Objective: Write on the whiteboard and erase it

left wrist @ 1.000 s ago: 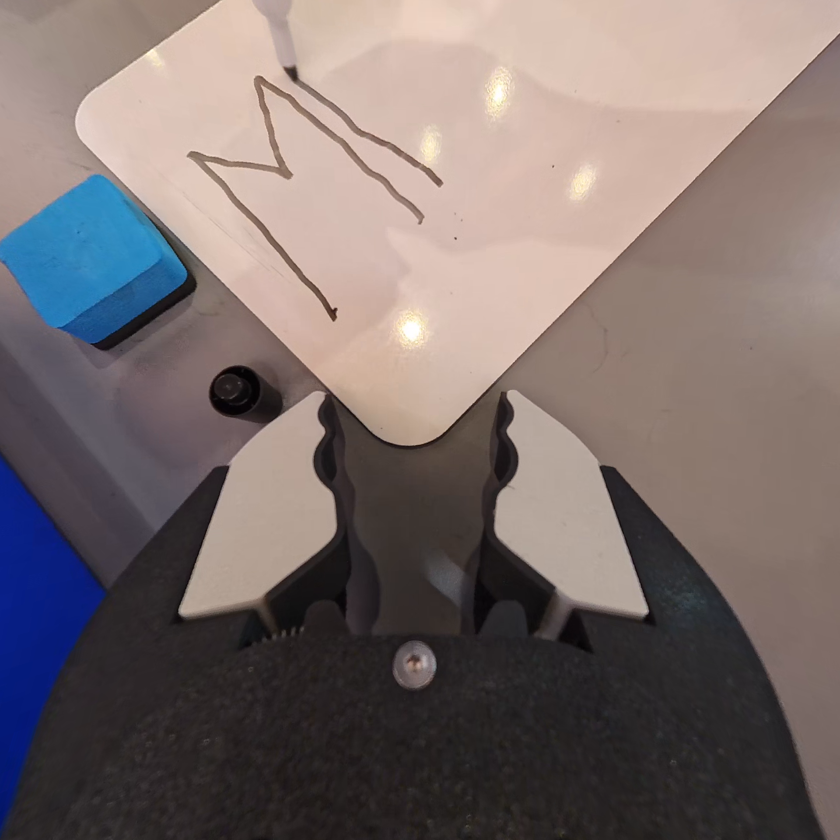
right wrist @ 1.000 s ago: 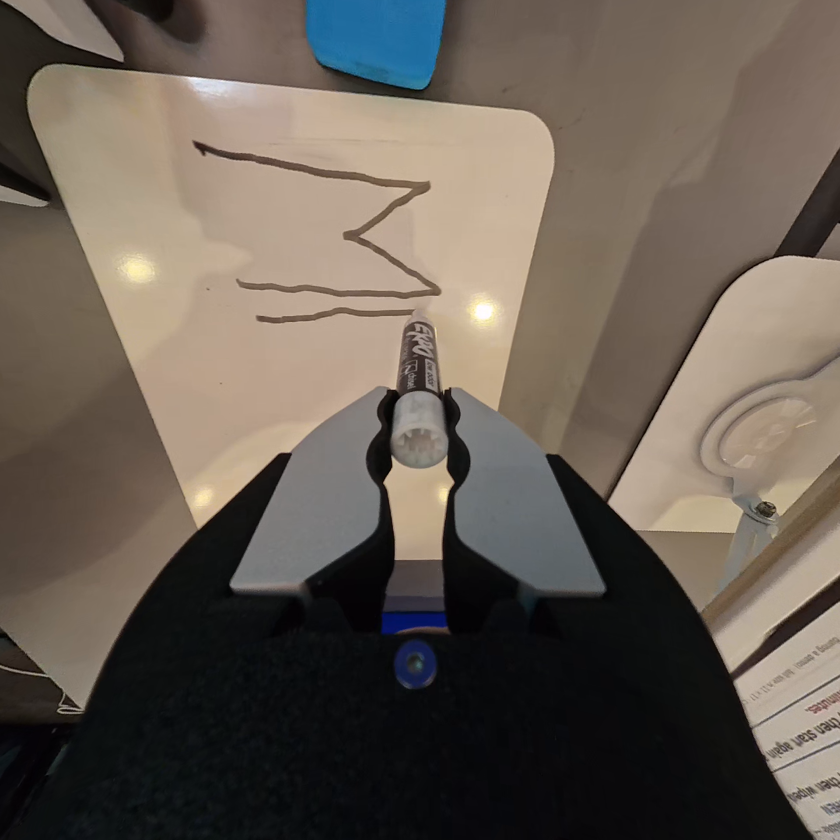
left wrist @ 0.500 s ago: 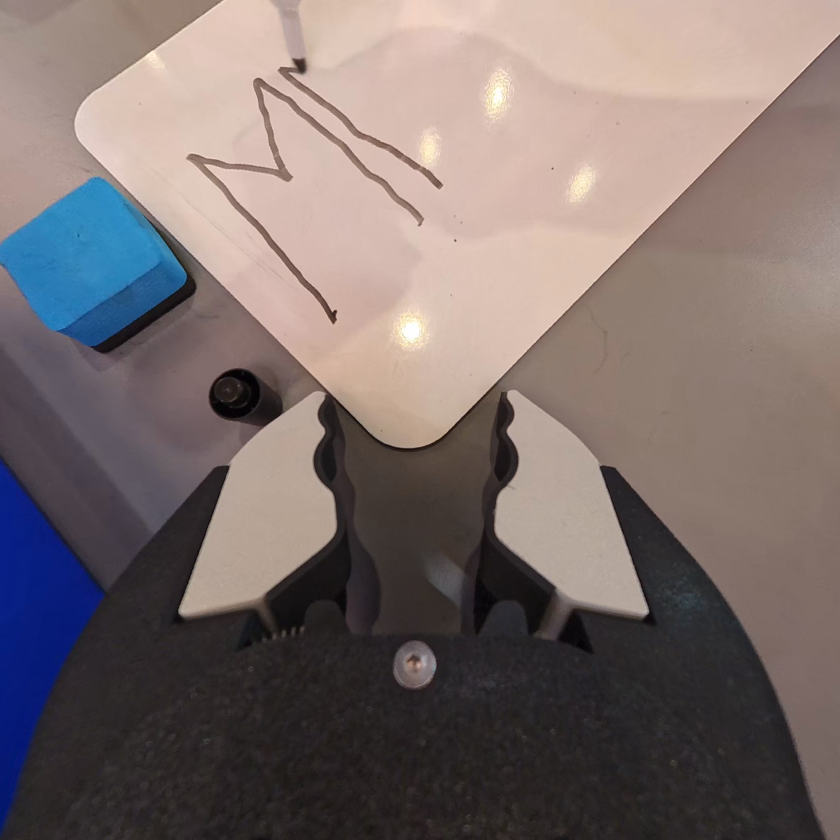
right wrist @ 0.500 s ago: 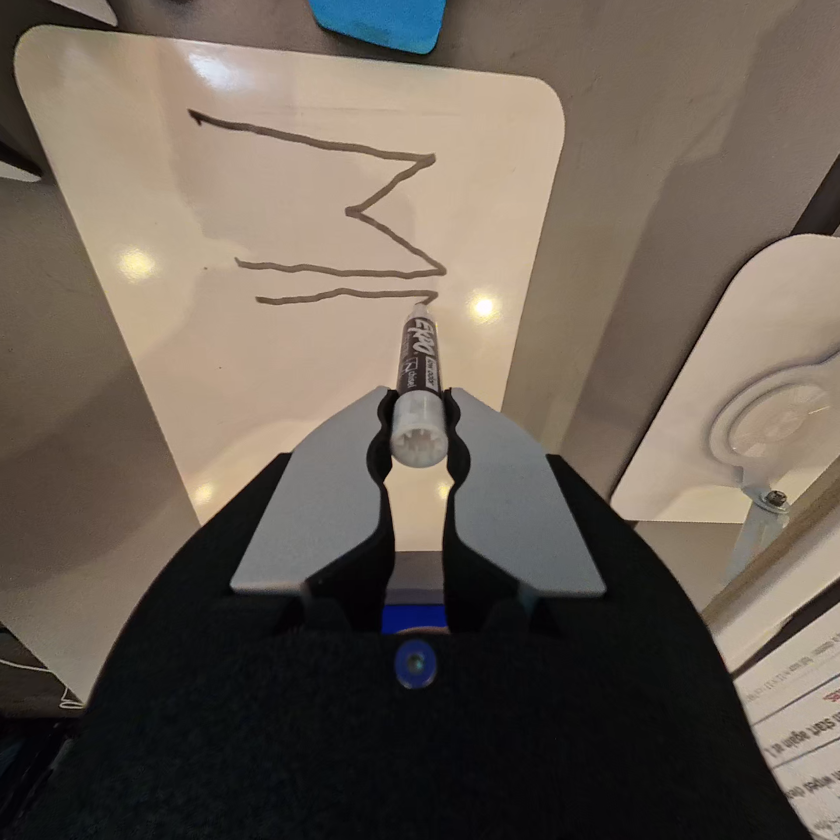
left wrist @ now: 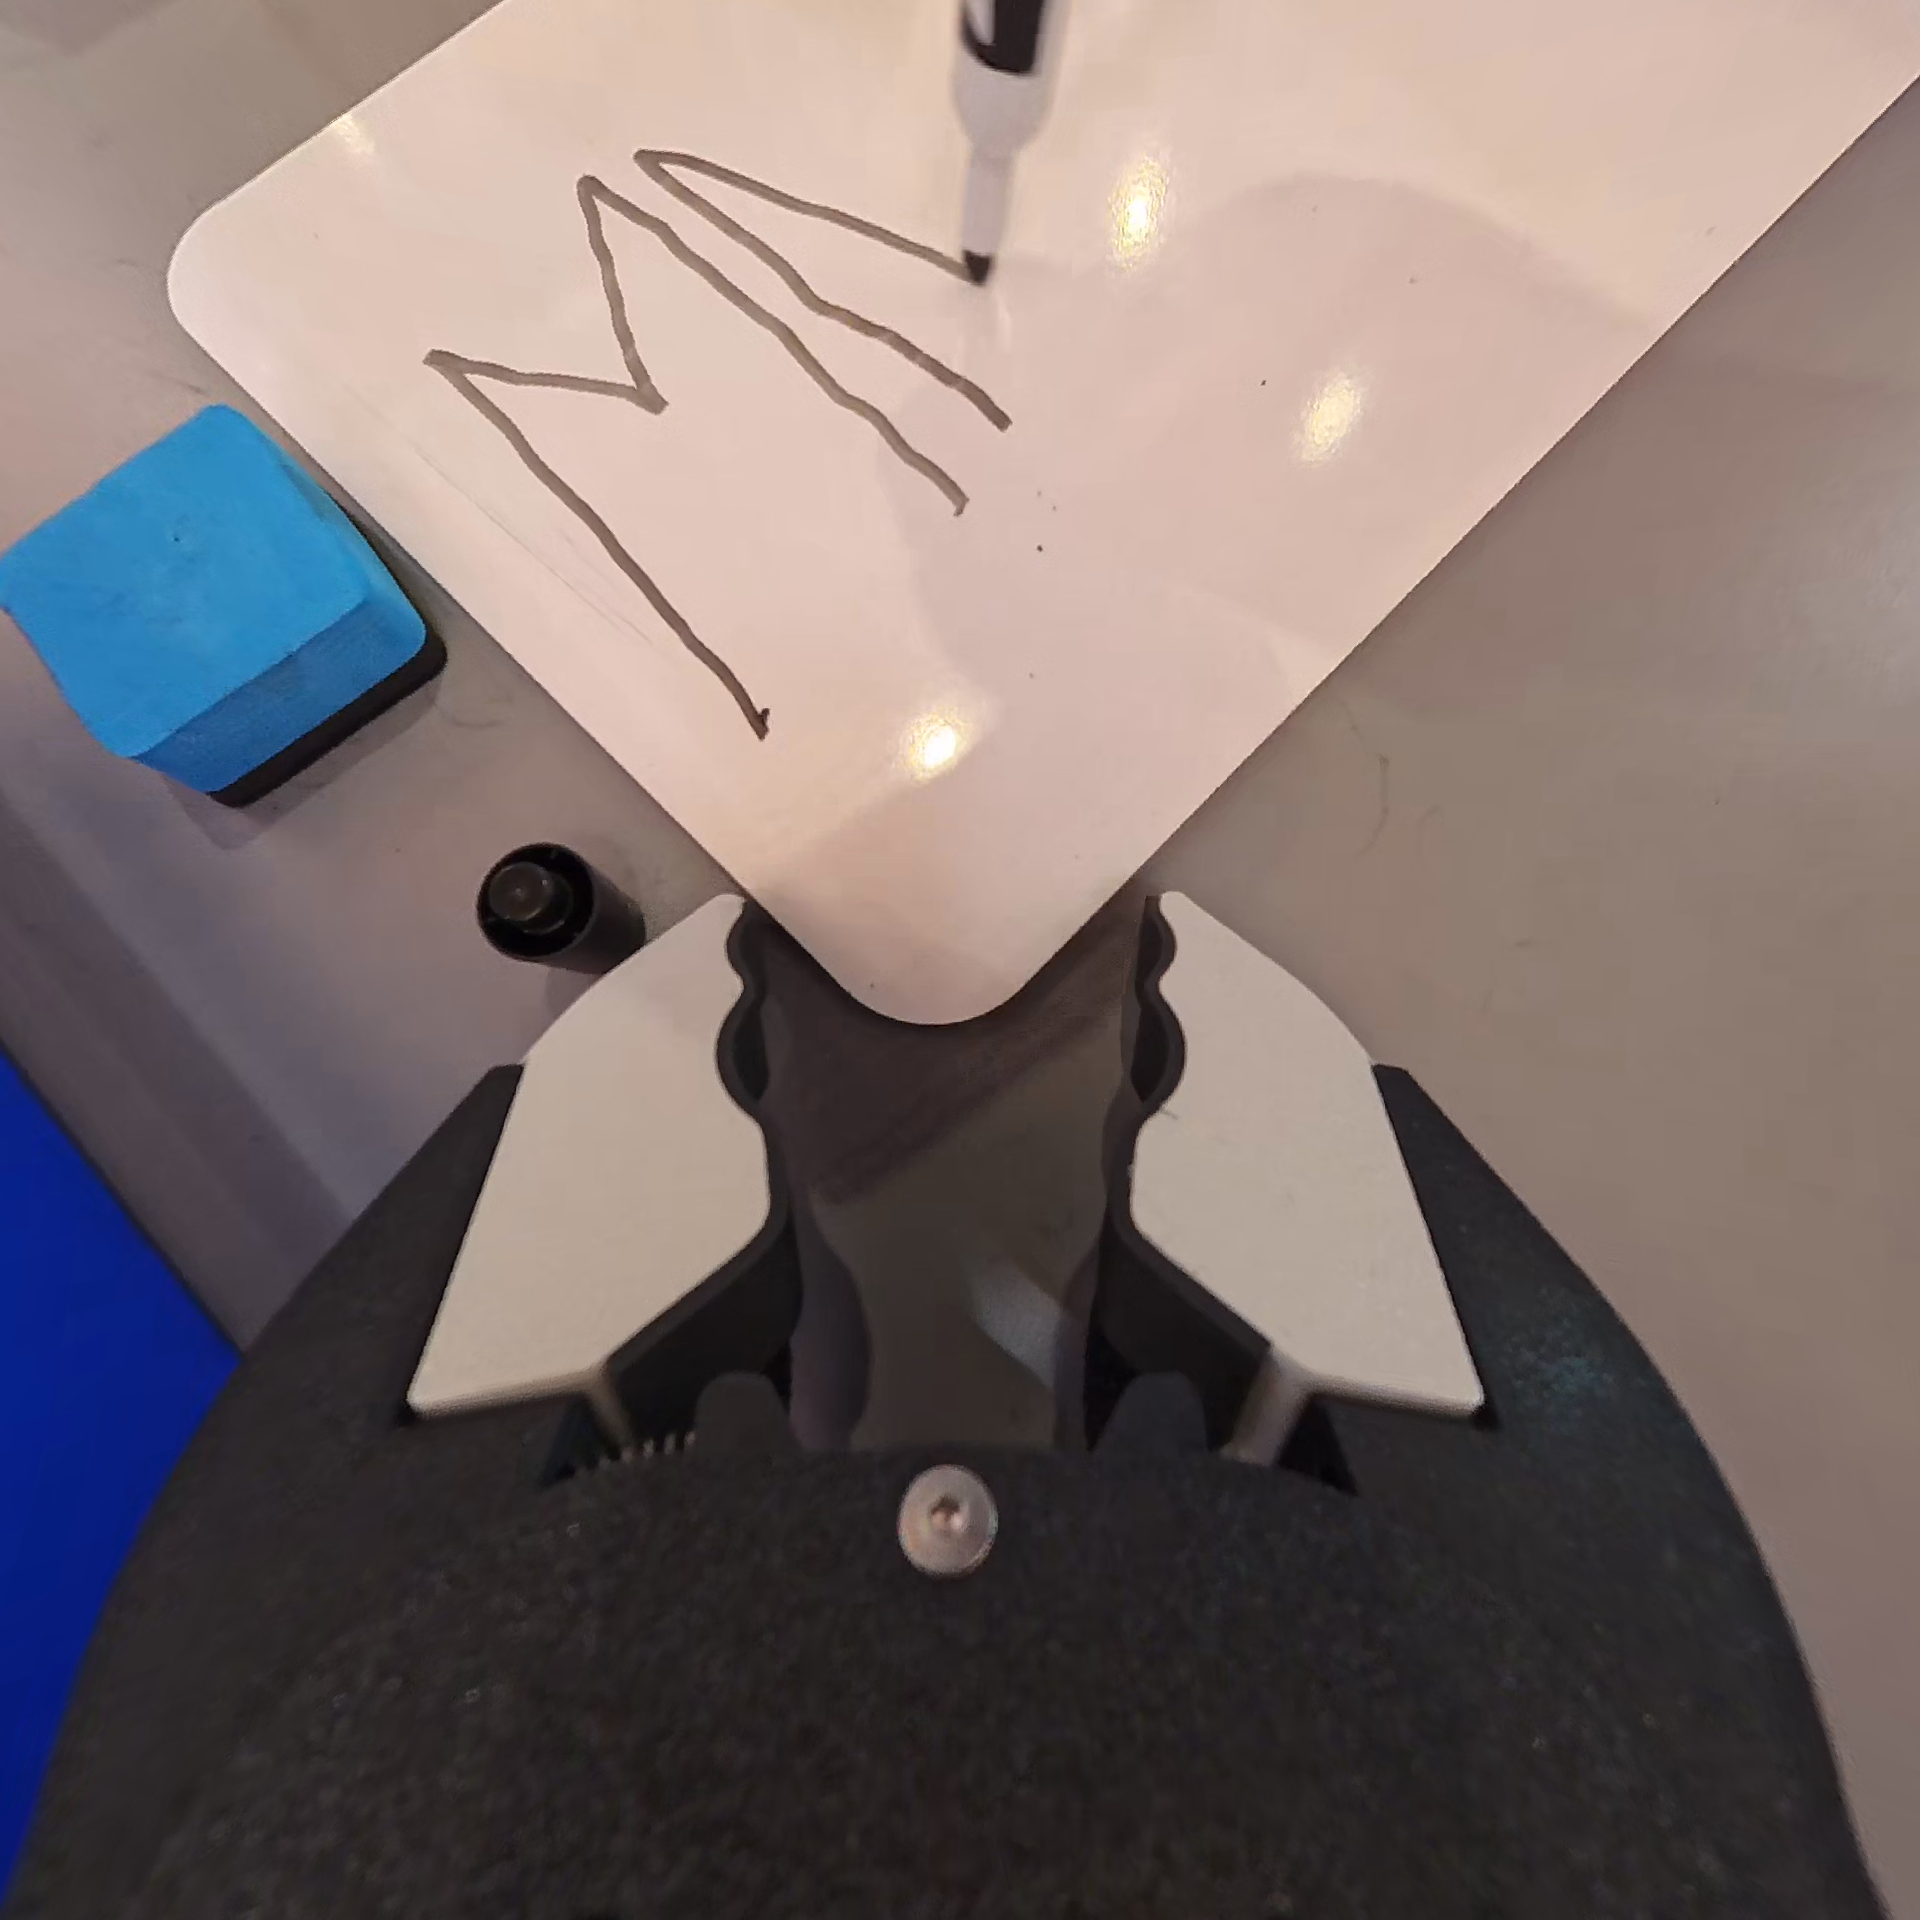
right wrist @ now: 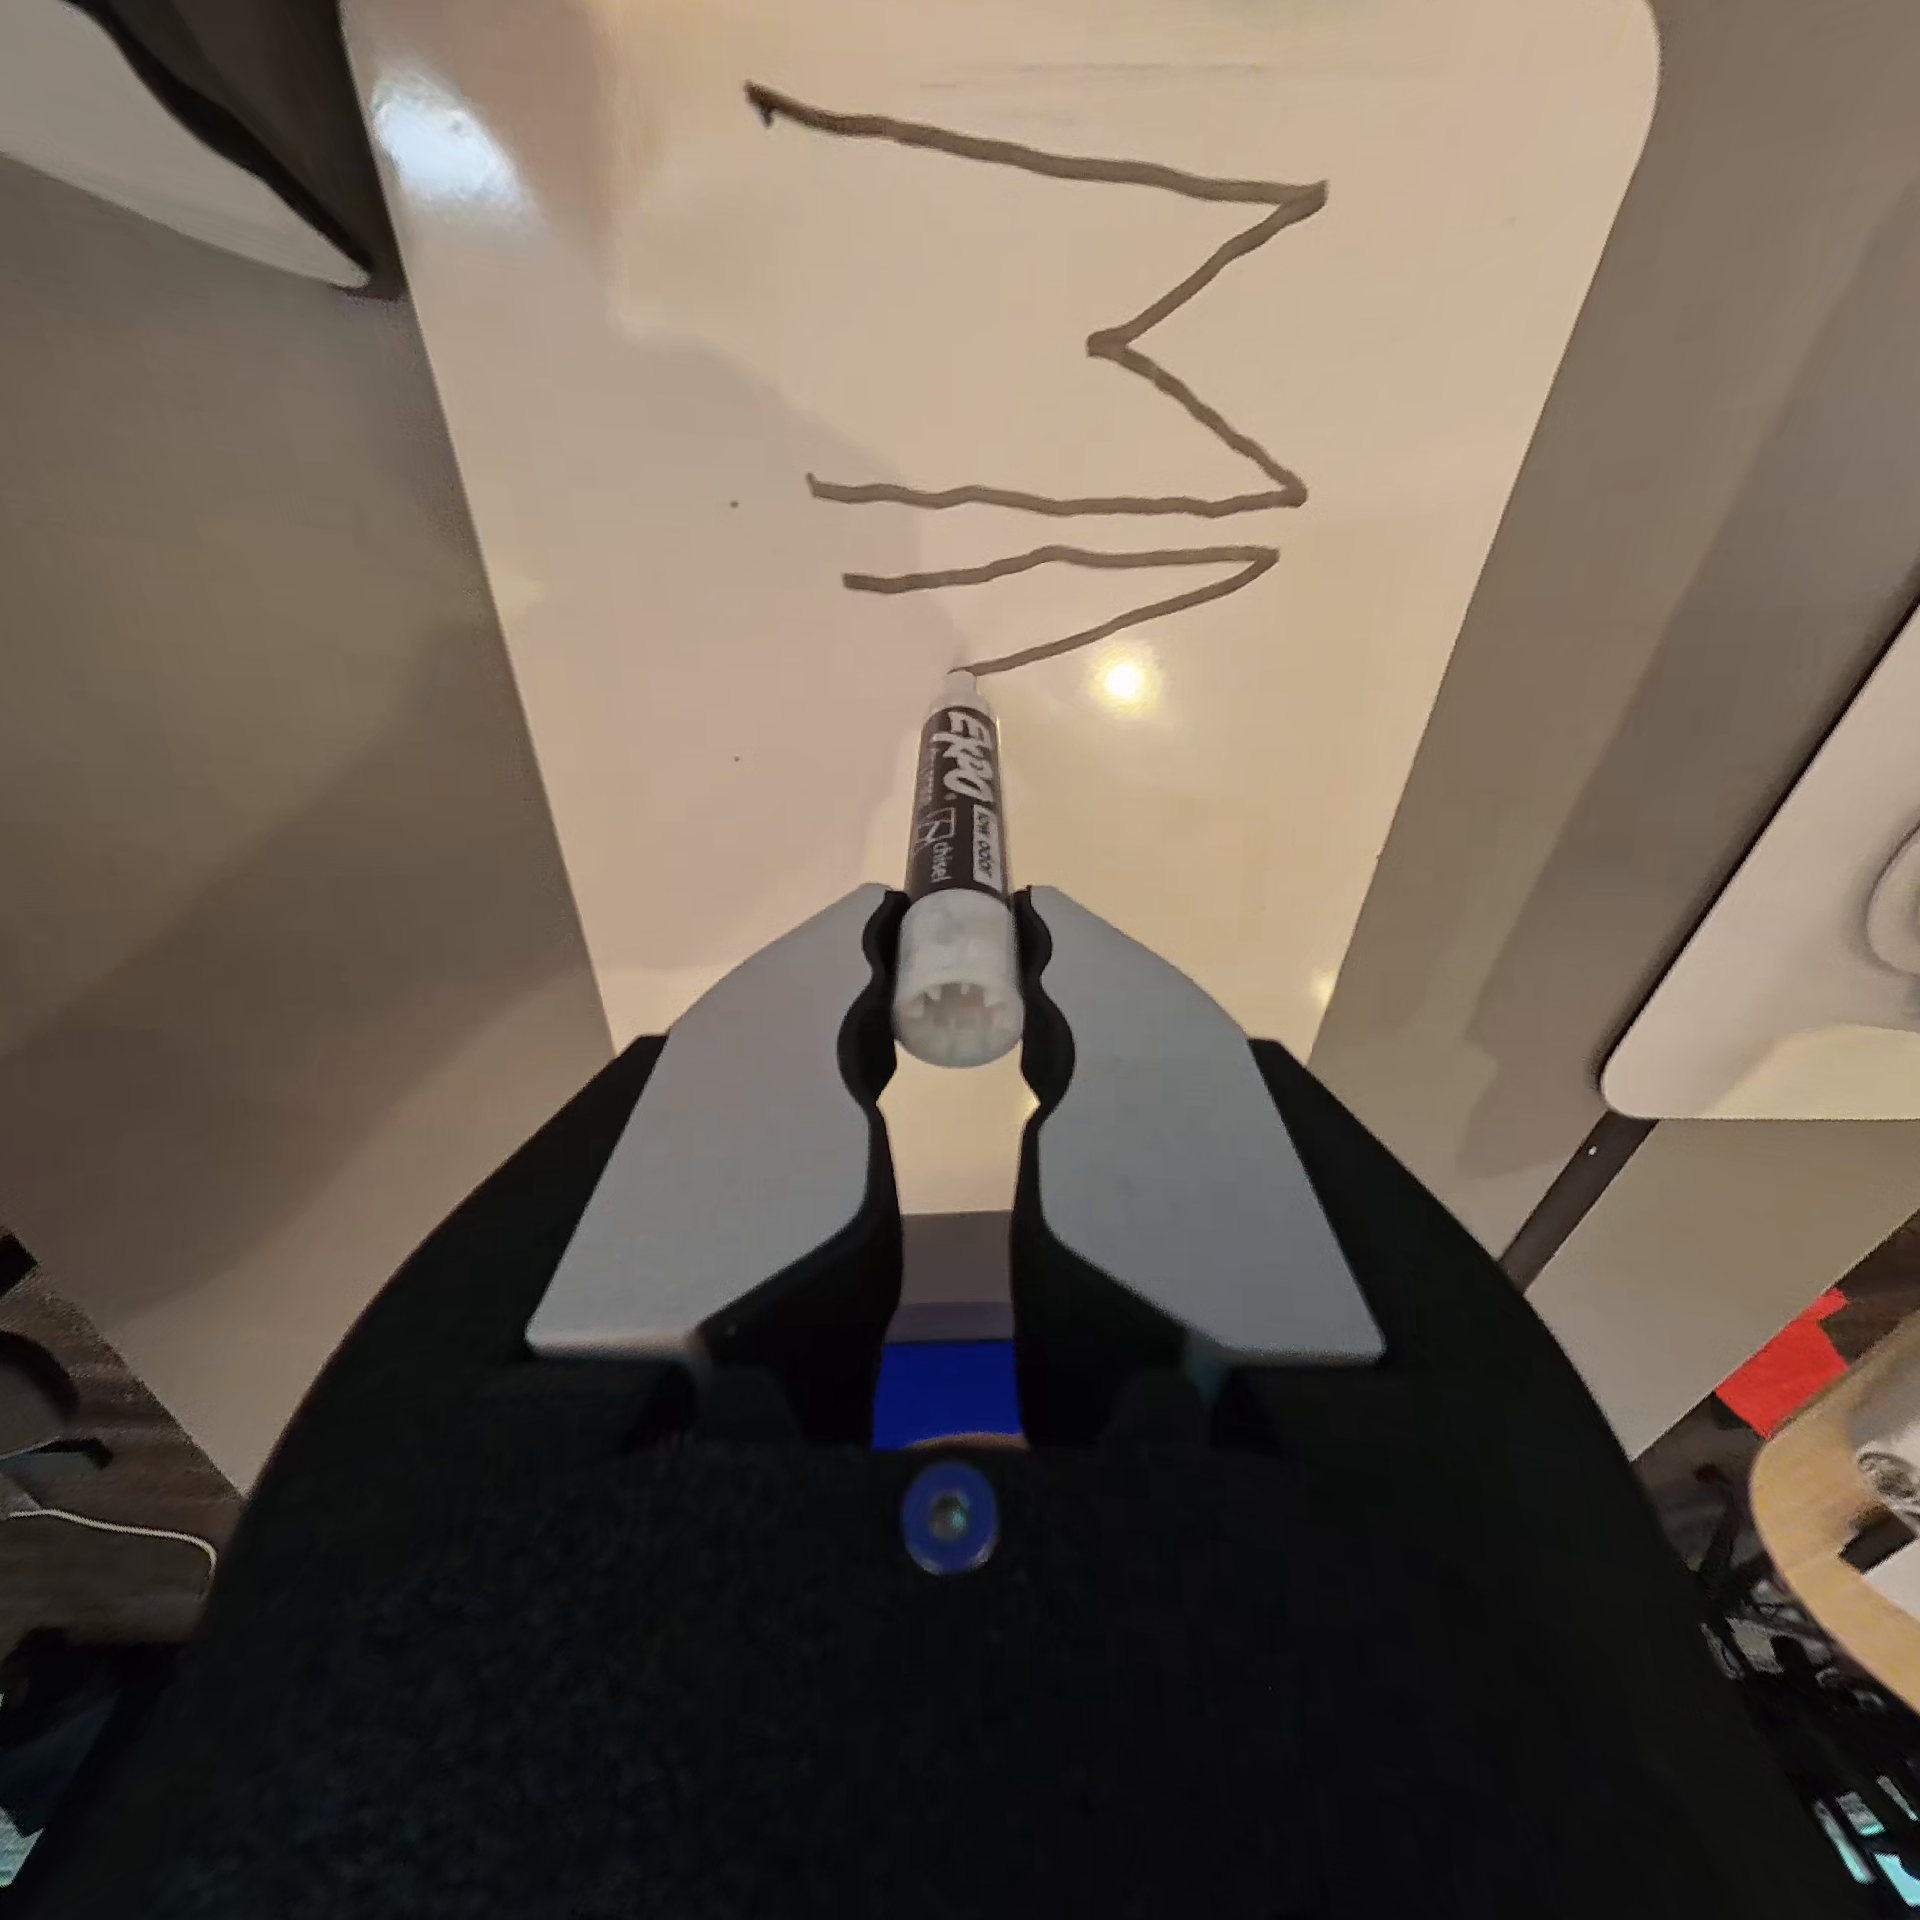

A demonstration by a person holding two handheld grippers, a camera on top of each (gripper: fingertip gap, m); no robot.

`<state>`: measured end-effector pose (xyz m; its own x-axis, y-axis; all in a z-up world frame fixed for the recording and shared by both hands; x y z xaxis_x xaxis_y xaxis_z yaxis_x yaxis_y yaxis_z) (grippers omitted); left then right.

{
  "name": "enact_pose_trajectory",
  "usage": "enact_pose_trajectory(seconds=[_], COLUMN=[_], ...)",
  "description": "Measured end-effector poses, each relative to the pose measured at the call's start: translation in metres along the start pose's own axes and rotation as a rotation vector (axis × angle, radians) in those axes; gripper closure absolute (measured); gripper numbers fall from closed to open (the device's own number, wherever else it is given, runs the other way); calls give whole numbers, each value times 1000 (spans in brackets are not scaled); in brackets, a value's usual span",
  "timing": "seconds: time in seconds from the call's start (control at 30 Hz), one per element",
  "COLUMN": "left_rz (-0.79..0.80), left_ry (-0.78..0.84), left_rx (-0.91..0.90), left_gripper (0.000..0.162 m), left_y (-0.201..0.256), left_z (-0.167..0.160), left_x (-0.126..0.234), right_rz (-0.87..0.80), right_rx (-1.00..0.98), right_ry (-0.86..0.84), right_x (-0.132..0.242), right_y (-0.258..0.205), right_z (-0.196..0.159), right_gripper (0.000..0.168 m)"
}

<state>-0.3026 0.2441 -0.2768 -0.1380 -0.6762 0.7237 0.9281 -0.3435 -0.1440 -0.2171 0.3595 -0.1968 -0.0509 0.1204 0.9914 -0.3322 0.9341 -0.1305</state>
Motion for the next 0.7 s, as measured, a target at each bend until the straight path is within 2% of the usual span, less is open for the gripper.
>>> enact_pose_trajectory(seconds=[0.27,0.37,0.57,0.7], left_rz=[1,-1,-8,21], left_ry=[-12,-15,-28,-37], left_rx=[-3,-6,-15,-74], left_gripper=[93,94,94,91], left_y=[0,0,0,-4], left_z=[0,0,0,10], left_x=[0,0,0,13], right_rz=[-3,1,-39,-39], right_rx=[-22,-32,-42,-22], right_ry=[-34,9,16,100], right_x=[-11,-11,15,39], right_y=[-24,-26,-27,-38], right_z=[-20,-19,-31,-24], right_gripper=[148,148,148,148])
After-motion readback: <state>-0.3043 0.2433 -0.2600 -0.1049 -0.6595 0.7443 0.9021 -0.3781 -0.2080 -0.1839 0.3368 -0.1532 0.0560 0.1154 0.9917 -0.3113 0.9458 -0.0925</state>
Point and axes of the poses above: each gripper's, where its closed fingertips meet, x back along the fingers, z out of its top, y = z × x across the jaws, the point moved 1 cm from there along x, back along the fingers, and after that the axes turned 11 degrees about z, right-handed, at the moved point
